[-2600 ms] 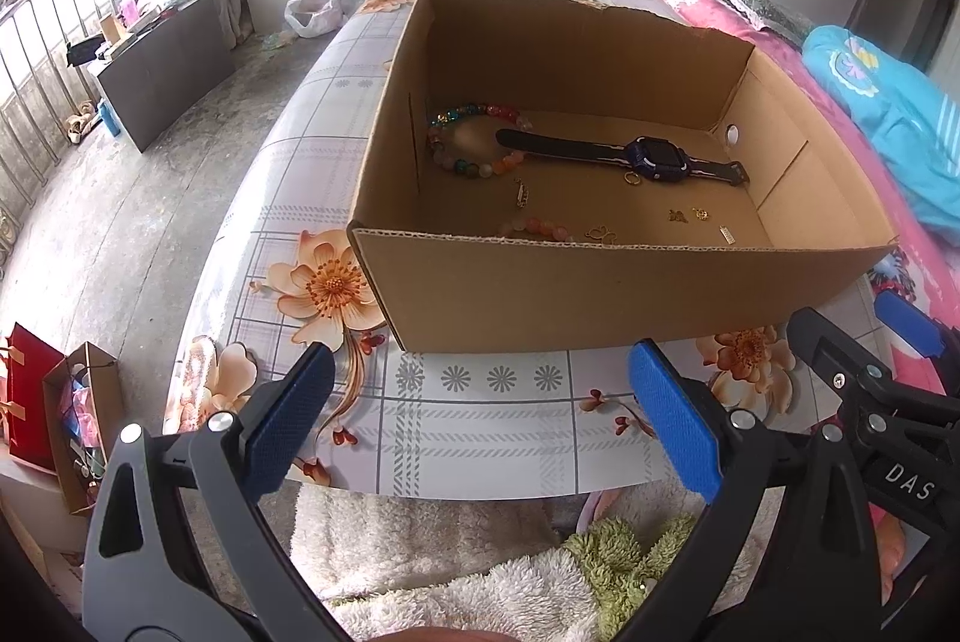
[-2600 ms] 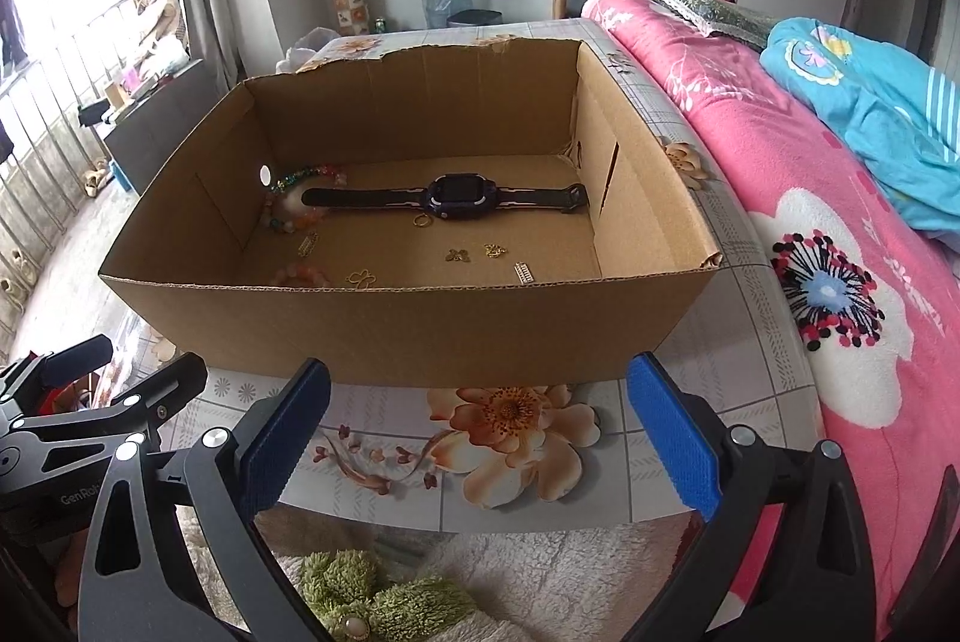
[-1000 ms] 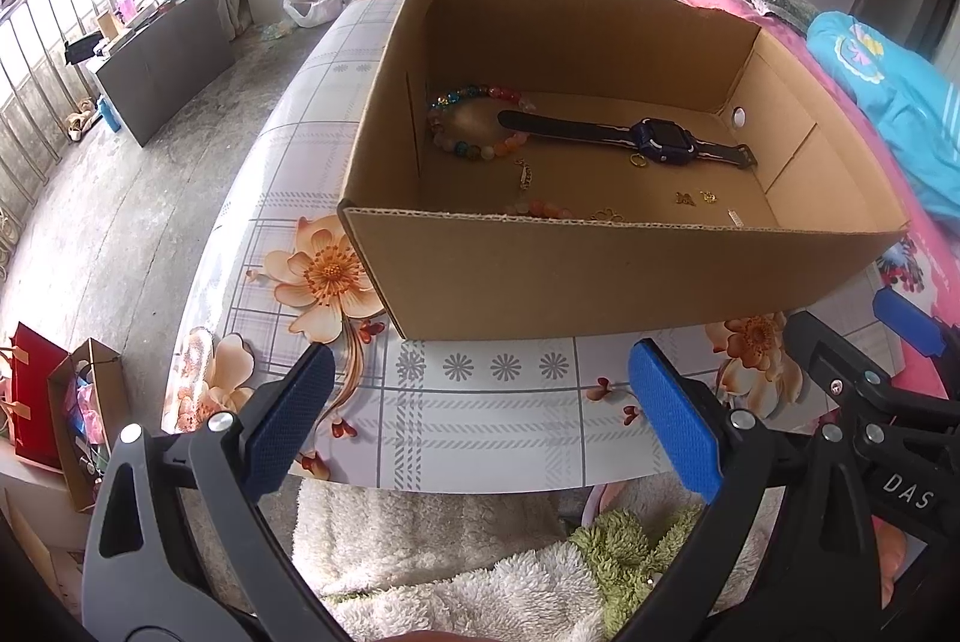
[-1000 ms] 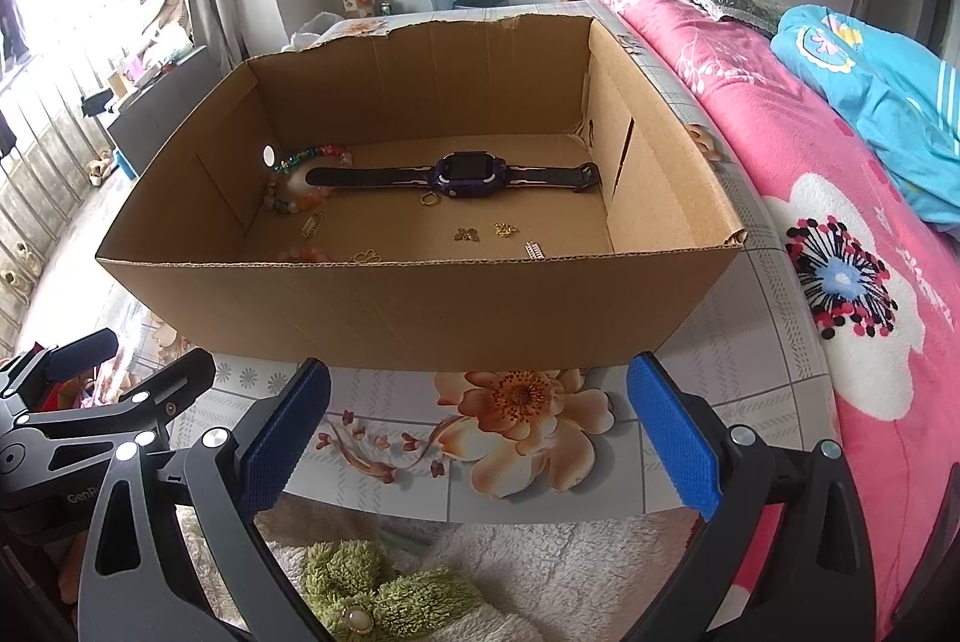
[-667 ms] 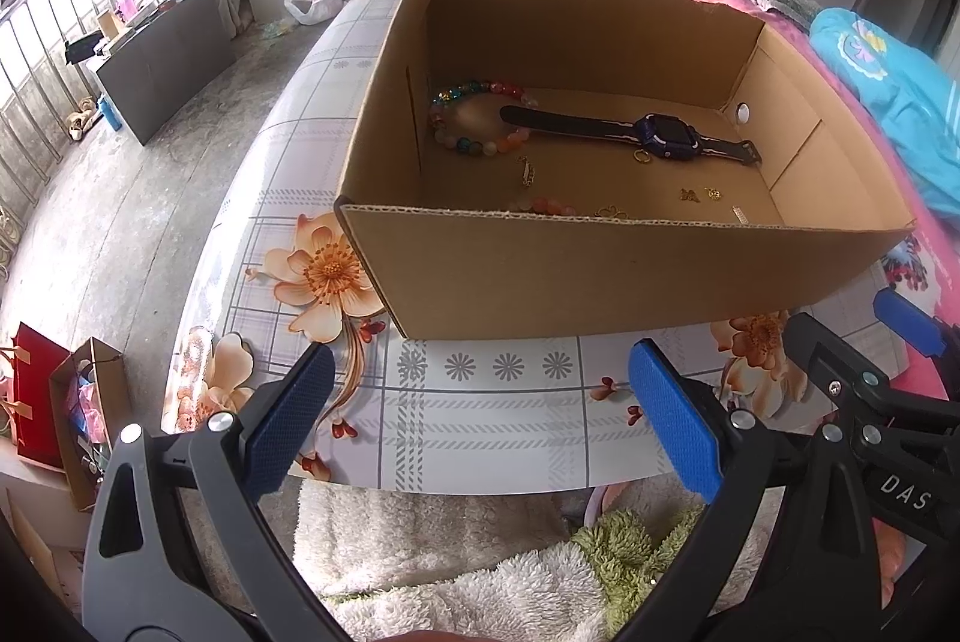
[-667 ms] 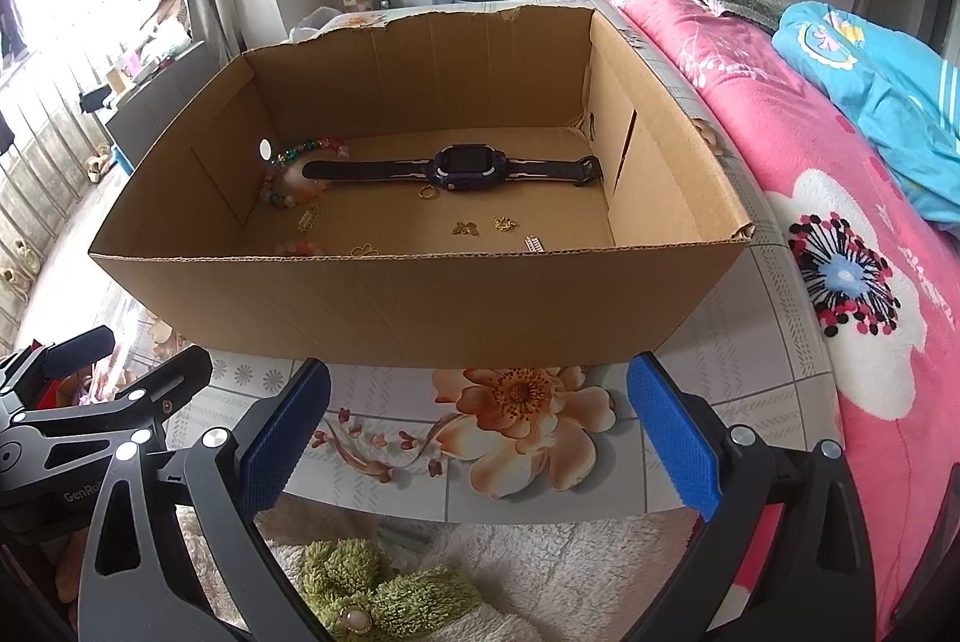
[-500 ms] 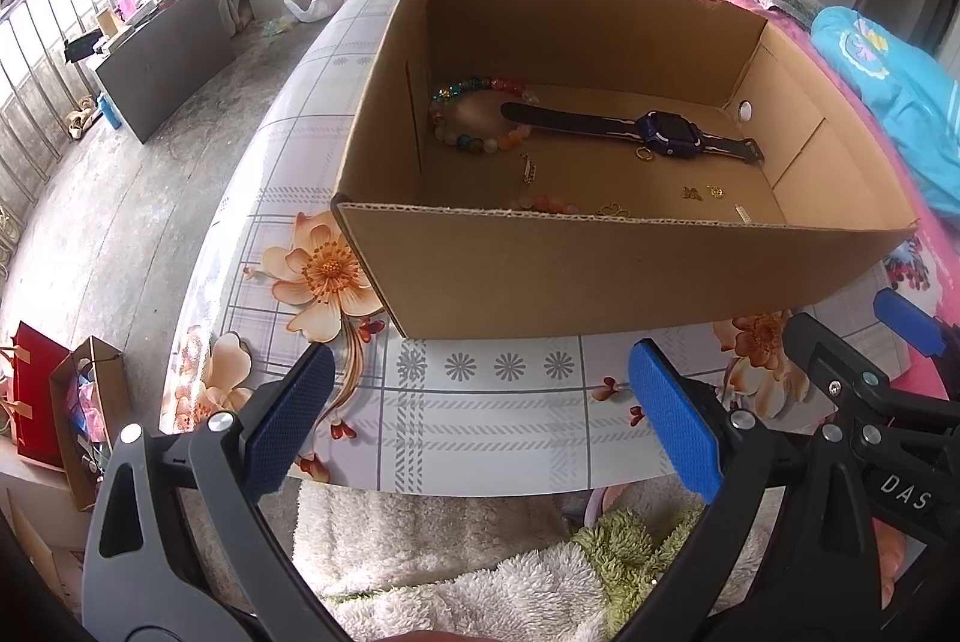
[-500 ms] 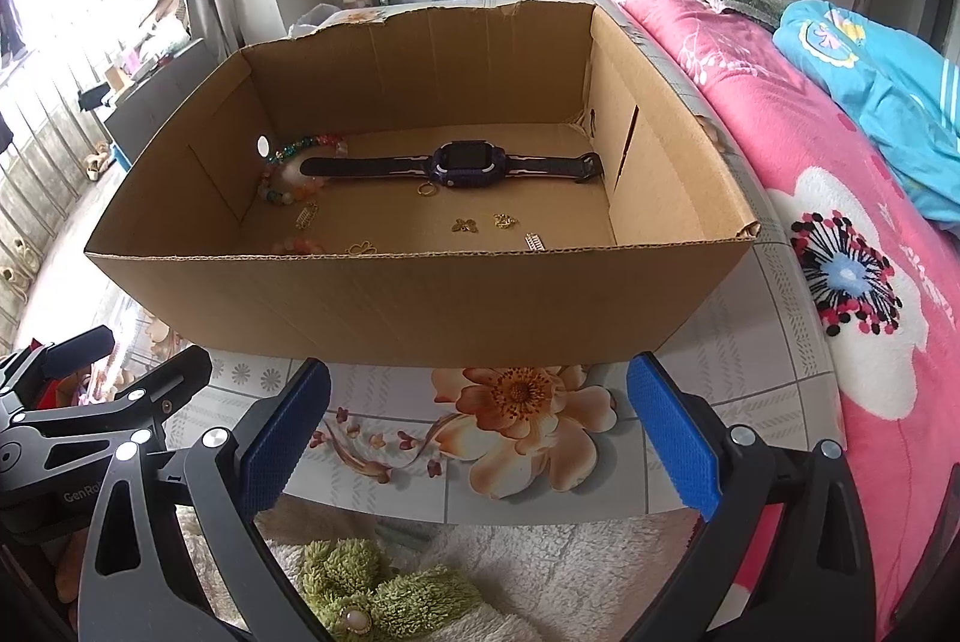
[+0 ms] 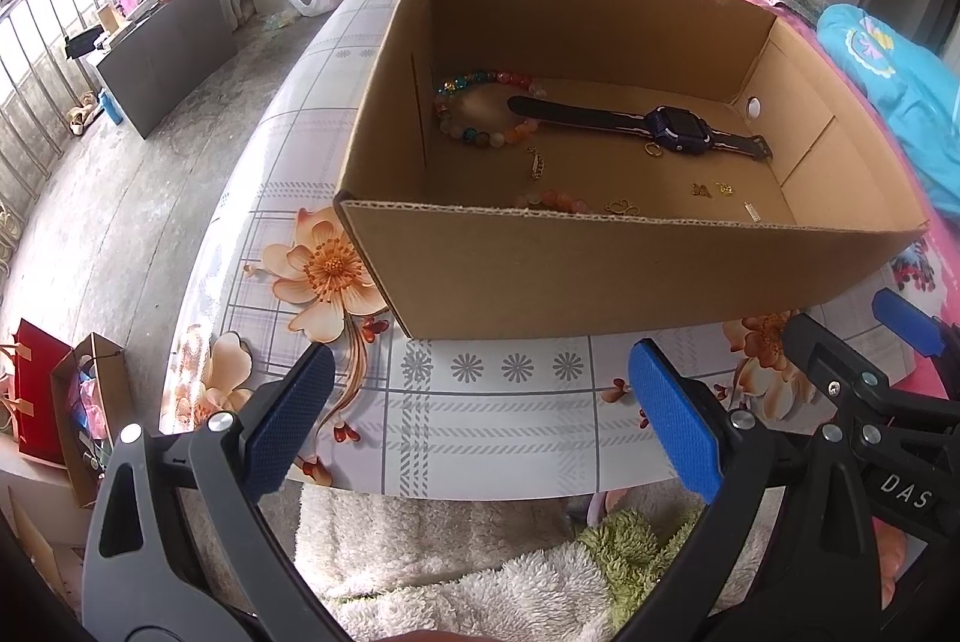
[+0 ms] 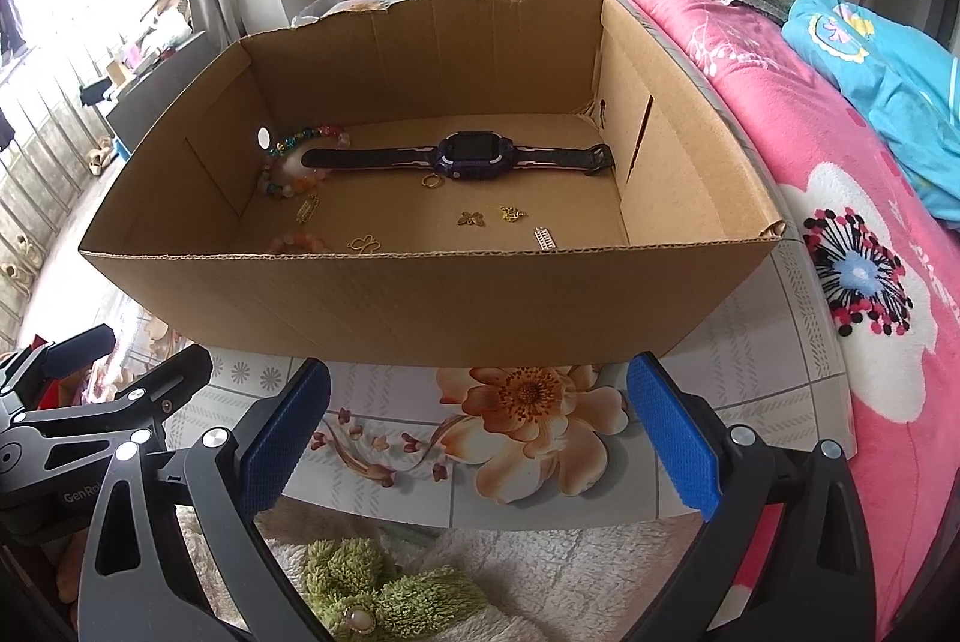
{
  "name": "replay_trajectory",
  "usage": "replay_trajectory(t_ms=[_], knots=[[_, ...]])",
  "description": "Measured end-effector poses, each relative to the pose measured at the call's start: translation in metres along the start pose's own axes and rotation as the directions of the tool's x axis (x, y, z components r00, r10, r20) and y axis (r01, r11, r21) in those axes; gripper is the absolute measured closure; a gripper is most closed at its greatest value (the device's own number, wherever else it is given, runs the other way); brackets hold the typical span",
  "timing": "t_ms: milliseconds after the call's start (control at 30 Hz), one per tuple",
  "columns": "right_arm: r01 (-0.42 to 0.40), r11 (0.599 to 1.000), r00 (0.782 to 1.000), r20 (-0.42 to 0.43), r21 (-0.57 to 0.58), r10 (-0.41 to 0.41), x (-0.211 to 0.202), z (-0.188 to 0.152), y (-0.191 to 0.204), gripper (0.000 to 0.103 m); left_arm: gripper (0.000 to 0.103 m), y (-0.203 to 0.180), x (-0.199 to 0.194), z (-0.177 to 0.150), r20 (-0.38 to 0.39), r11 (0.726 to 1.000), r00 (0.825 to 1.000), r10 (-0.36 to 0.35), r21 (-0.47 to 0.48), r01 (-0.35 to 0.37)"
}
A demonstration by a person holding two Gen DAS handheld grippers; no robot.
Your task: Organize jewelry
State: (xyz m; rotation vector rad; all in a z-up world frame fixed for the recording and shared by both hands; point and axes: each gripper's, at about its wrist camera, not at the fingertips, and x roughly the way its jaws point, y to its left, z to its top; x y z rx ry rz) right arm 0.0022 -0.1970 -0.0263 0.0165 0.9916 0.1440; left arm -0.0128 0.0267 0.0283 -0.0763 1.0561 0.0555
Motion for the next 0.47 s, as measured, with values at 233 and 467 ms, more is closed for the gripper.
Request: replay_trajectory(t_ms=[233, 467], knots=[[0.001, 1.0, 1.0, 0.004, -0.003, -0.001, -0.0007, 0.0001, 0.0009, 0.006, 0.008, -0.0001, -0.0007, 0.0007, 0.003, 1.0, 1.0, -0.002, -0.001, 0.002], [0.0, 1.0, 1.0, 0.005, -0.004, 0.0, -0.0009, 0.0002, 0.0008, 0.006, 0.008, -0.0002, -0.0009, 0.0005, 0.003, 1.0, 1.0, -0.002, -0.001, 0.002]])
